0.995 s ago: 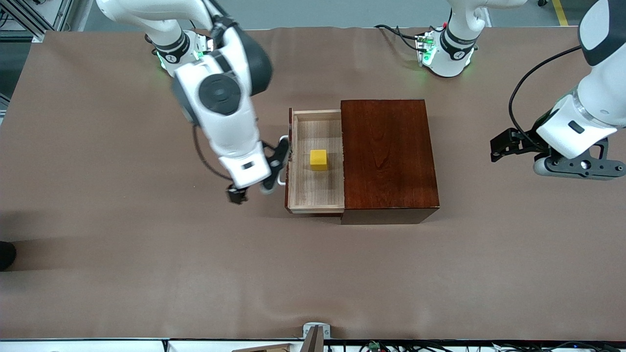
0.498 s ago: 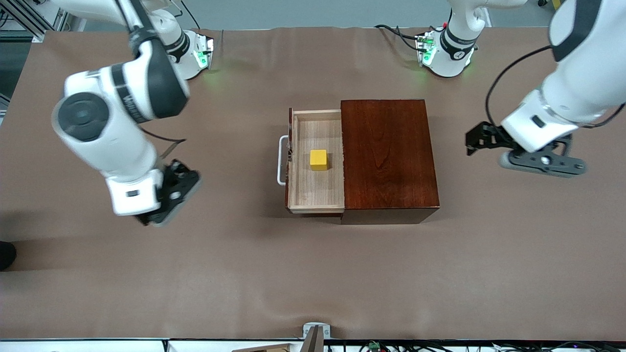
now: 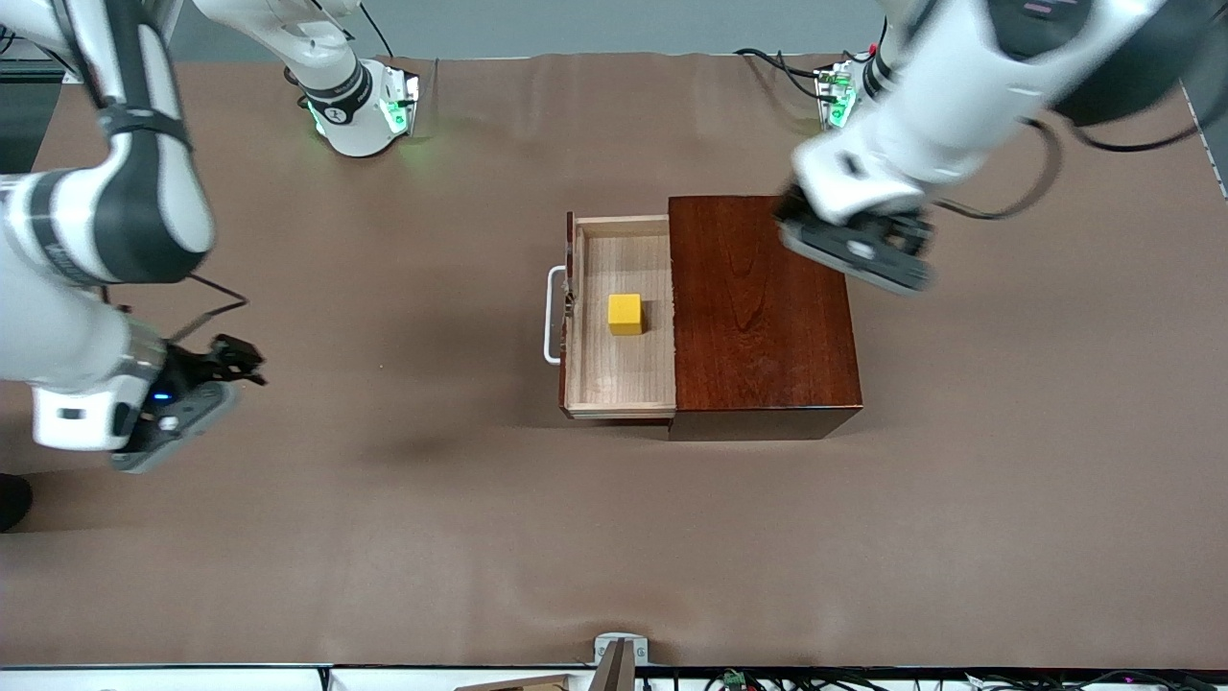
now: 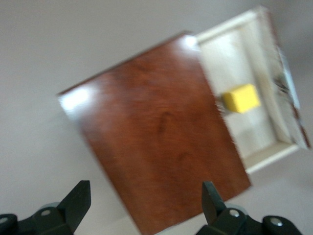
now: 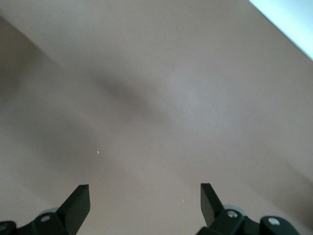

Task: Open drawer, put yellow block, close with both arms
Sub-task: 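Move the left gripper to the drawer handle while the right gripper retreats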

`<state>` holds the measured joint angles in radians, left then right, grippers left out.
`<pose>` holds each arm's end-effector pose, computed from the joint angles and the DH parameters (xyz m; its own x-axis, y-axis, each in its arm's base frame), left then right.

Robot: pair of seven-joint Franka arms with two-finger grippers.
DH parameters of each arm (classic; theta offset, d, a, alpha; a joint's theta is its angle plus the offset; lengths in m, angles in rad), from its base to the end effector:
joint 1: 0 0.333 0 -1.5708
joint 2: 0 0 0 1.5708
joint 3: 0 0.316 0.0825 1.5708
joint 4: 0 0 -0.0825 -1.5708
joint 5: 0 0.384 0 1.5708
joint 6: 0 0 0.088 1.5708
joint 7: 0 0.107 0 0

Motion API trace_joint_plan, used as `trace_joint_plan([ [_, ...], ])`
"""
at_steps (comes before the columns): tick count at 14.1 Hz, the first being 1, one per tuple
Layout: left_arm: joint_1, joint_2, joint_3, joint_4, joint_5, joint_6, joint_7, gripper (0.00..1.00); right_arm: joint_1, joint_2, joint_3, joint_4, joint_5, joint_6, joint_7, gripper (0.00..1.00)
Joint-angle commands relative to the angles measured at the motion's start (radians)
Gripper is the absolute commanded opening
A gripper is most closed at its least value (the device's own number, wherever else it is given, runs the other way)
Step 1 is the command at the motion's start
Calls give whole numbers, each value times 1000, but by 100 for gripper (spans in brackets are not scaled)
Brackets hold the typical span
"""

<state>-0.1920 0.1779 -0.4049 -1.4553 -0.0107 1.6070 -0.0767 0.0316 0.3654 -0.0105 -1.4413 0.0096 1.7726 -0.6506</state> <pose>0.5134 -0.3246 0.5866 0.8701 -0.4926 -0.0182 -0.4899 -0.8682 0.0792 0.6667 0.0159 0.4792 0.7833 0.6212 -0.0237 0.6207 -0.7836 -0.0251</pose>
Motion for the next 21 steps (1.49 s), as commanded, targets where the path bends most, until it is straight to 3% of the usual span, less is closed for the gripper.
trace_joint_plan([
  [1, -119, 56, -26, 10, 73, 62, 27, 100, -85, -68, 21, -47, 27, -34, 16, 100],
  [5, -356, 254, -16, 151, 150, 141, 176, 100, -153, -103, 20, -47, 27, -65, 15, 100],
  [8, -452, 383, -15, 207, 202, 295, 254, 100, -162, -123, 21, -47, 26, -87, 64, 100],
  [11, -474, 451, -8, 224, 207, 399, 406, 100, -141, -152, 27, -48, 26, -137, 207, 100],
  [17, -498, 531, 73, 222, 209, 510, 739, 100, -99, -236, 18, -79, 13, -182, 336, 100],
  [21, -512, 549, 78, 222, 206, 577, 741, 100, -93, -344, 11, -172, 13, -209, 460, 100],
])
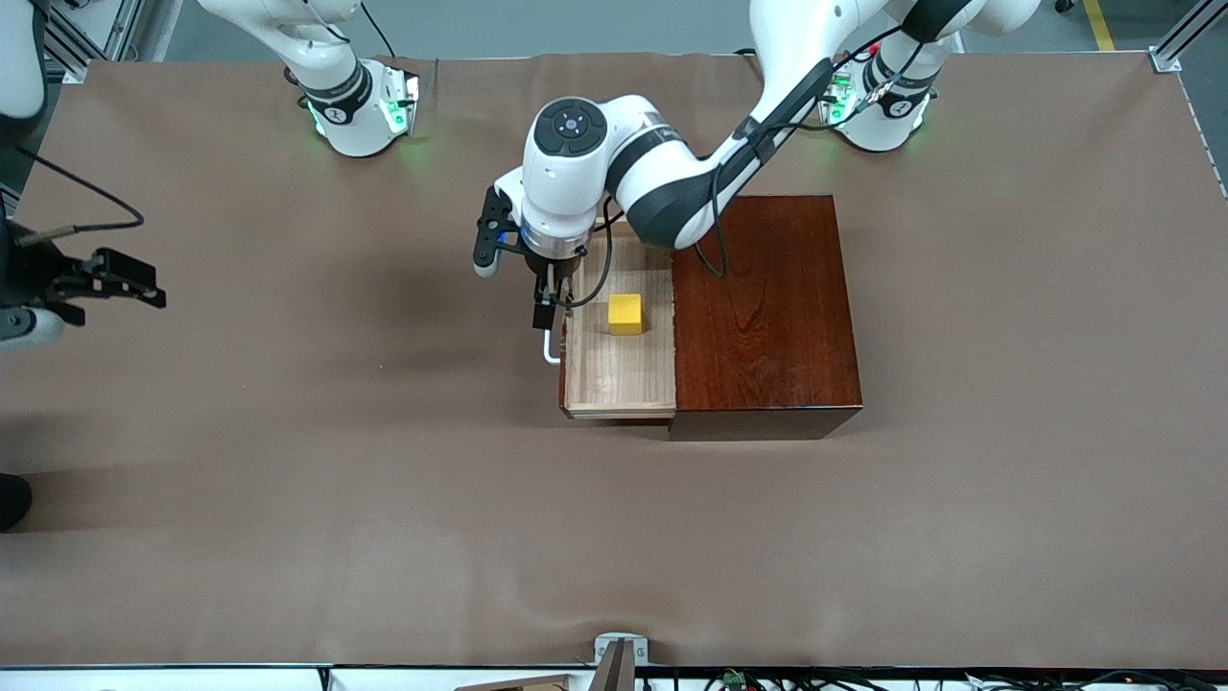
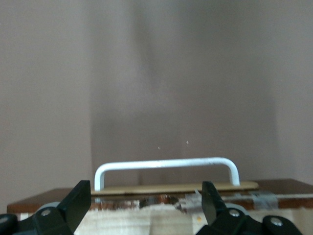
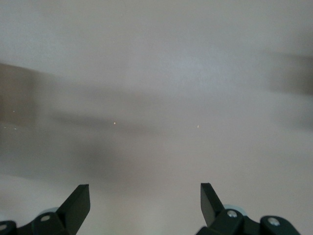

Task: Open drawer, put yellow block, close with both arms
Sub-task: 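Move the left gripper to the drawer handle while the right gripper retreats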

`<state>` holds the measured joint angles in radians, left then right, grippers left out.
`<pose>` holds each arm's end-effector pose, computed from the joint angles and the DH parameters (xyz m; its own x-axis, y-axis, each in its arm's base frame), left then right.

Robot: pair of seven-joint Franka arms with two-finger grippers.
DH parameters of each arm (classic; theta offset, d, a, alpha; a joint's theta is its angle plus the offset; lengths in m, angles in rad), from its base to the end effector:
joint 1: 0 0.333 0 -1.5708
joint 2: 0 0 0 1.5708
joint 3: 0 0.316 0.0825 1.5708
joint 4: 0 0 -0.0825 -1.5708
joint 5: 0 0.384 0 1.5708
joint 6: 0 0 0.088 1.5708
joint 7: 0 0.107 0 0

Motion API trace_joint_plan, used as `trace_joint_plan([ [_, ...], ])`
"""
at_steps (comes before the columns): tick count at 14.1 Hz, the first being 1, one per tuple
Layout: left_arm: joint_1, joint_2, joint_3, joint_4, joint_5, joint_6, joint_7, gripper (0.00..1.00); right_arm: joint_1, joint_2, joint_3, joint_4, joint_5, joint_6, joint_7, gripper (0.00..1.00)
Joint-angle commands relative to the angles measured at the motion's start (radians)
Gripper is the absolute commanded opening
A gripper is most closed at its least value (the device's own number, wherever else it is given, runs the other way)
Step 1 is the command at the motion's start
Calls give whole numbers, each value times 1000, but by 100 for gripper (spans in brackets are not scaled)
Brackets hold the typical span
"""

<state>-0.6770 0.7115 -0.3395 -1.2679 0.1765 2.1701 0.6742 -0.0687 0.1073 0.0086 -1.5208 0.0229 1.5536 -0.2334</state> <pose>0.4621 -0.6036 0.3733 -0.1087 -0.9714 0.2110 -0.9911 0.0896 -0.0984 0.5828 -0.0328 0.5855 0.9827 0.1729 -0.0669 0.1705 -0.9845 -0.0404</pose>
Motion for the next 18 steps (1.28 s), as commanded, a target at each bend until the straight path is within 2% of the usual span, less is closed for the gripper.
trace_joint_plan([
  [1, -27, 26, 13, 35, 18, 22, -28, 100, 7, -96, -10, -100, 2, 8, 46, 100],
  [3, -27, 46, 16, 33, 18, 27, -88, 100, 30, -106, -50, -102, 12, 3, 95, 100],
  [5, -26, 54, 34, 30, 18, 27, -154, 100, 88, -106, -114, -104, 14, 2, 126, 100],
  [8, -26, 68, 43, 30, 20, 27, -151, 100, 83, -112, -96, -102, 19, -20, 163, 100],
  [11, -44, 80, 45, 30, 20, 31, -116, 100, 3, -118, -7, -102, 19, -33, 184, 100],
  [18, -46, 80, 53, 21, 26, 19, -82, 100, 7, -135, -2, -101, 19, 31, 184, 100],
])
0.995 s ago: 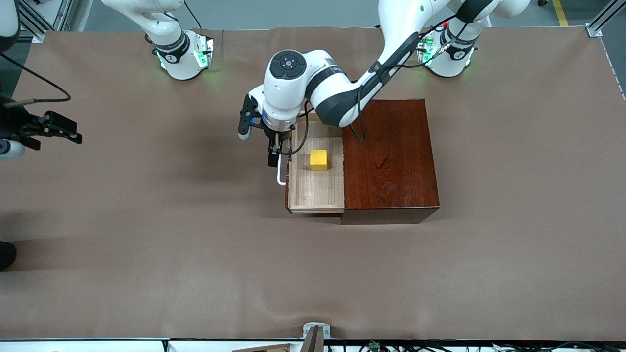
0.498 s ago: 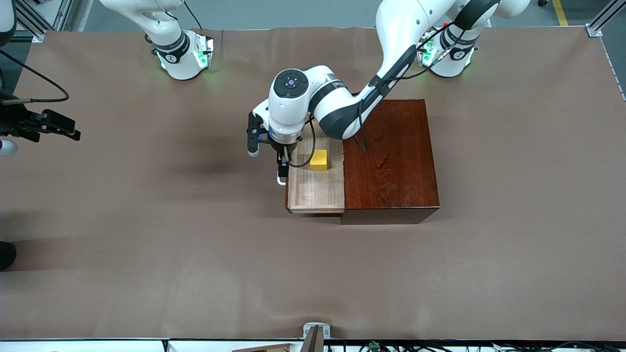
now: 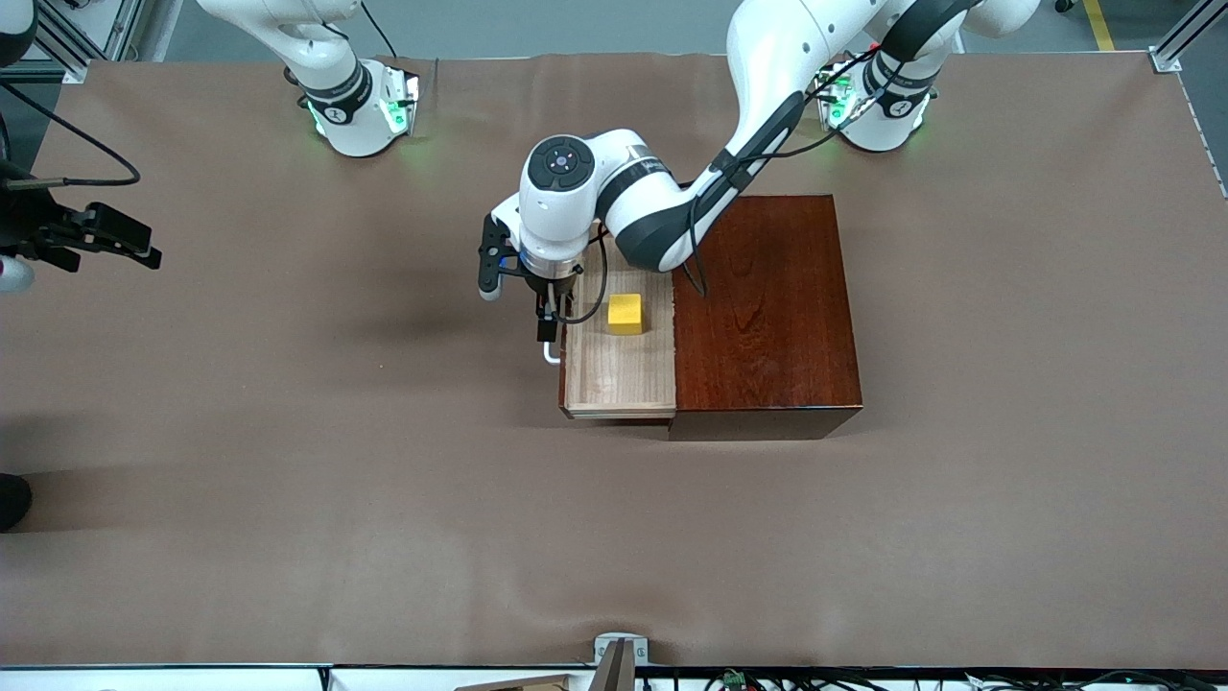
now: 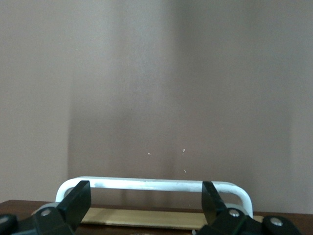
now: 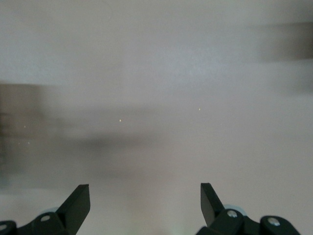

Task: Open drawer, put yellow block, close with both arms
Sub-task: 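Push the drawer shut into the box with the left gripper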

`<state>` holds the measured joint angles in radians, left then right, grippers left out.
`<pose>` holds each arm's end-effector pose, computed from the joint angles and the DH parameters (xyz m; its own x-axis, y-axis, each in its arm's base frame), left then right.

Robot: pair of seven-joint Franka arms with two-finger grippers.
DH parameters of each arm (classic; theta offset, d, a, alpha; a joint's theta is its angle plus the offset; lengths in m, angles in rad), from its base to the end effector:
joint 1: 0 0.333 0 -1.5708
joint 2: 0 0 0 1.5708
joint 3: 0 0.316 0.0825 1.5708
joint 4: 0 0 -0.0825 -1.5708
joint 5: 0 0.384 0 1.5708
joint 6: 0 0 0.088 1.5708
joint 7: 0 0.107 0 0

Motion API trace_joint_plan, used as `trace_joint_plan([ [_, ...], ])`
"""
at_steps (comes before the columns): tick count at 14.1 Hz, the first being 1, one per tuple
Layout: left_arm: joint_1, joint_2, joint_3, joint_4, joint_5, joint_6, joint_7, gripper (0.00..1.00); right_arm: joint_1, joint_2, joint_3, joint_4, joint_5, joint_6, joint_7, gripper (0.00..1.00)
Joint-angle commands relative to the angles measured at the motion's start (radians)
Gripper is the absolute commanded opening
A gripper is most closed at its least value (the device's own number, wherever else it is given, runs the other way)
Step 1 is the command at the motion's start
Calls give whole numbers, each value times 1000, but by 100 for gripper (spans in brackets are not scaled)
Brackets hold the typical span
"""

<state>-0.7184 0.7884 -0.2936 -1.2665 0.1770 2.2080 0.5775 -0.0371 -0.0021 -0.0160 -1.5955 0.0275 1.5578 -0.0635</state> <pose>0.4600 -0.6108 0.3155 -0.0147 -0.9836 0.1800 -0.9982 0.0039 -0.0603 0.5511 -0.0263 0.6129 0.9994 0.0108 -0.0338 0.0098 -0.9995 -0.0297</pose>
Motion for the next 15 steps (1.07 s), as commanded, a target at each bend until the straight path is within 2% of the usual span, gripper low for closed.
trace_joint_plan([
  [1, -1, 0, 7, 19, 27, -52, 15, 100, -27, -22, 22, -18, 14, 25, 16, 100],
  [11, 10, -61, 17, 22, 78, -260, 22, 100, -24, 4, 24, 29, 9, 5, 13, 100],
  [15, 43, -72, 33, 19, 110, -264, 70, 100, -21, 4, 24, 29, 14, 4, 14, 100],
])
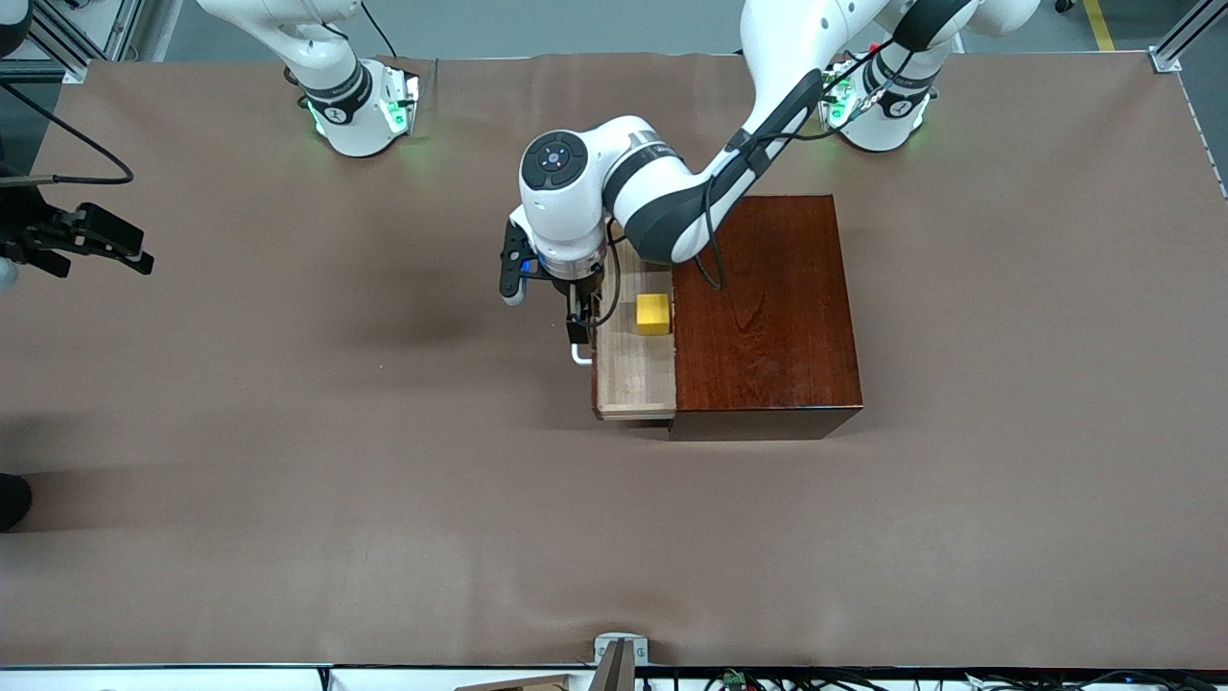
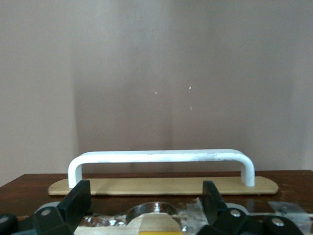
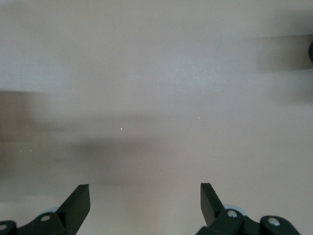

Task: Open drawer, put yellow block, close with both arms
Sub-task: 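Push the drawer shut into the box with the left gripper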

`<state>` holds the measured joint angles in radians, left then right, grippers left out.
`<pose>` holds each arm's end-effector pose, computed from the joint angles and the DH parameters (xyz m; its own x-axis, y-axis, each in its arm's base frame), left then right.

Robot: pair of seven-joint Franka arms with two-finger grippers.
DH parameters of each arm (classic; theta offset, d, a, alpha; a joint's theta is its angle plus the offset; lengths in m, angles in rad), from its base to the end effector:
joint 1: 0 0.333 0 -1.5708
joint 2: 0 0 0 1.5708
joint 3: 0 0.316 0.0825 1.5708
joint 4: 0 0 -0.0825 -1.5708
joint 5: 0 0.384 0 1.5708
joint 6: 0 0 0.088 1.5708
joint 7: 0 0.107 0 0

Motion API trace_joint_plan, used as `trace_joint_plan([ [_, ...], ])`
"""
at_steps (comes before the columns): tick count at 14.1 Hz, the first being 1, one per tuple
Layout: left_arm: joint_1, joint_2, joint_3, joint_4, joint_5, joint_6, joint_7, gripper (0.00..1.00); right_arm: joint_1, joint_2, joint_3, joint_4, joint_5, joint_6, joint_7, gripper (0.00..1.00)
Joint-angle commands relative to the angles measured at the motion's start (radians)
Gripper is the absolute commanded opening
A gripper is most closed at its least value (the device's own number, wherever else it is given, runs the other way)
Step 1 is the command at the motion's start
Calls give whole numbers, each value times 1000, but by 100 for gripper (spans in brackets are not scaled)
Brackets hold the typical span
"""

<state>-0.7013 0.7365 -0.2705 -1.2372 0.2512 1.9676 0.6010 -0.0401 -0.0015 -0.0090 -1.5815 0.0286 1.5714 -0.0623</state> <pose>0.4762 -0.5758 0.3420 -0.0277 -0.9995 -0.0148 -0.9981 0.0285 -0.0539 0.5533 -0.0241 0.6204 0.9999 0.0132 -0.0068 0.0130 -0.9995 -0.0291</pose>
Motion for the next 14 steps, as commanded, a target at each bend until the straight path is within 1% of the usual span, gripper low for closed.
trace_joint_plan([
  [1, 26, -16, 11, -10, 36, -24, 54, 100, -20, 3, 17, 15, 13, -10, 12, 100],
  [6, 23, -5, 11, -15, 34, -24, 53, 100, -21, 3, 17, 21, 13, -11, 12, 100],
  [8, 42, -11, 13, -40, 40, -36, 53, 100, -21, 3, 17, 23, 13, -10, 12, 100],
  [13, 57, -14, 24, -38, 42, -147, 53, 100, -23, 3, 17, 25, 8, -10, 9, 100],
  [14, 56, -14, 34, -36, 42, -167, 54, 100, -23, 3, 17, 25, 8, -10, 7, 100],
])
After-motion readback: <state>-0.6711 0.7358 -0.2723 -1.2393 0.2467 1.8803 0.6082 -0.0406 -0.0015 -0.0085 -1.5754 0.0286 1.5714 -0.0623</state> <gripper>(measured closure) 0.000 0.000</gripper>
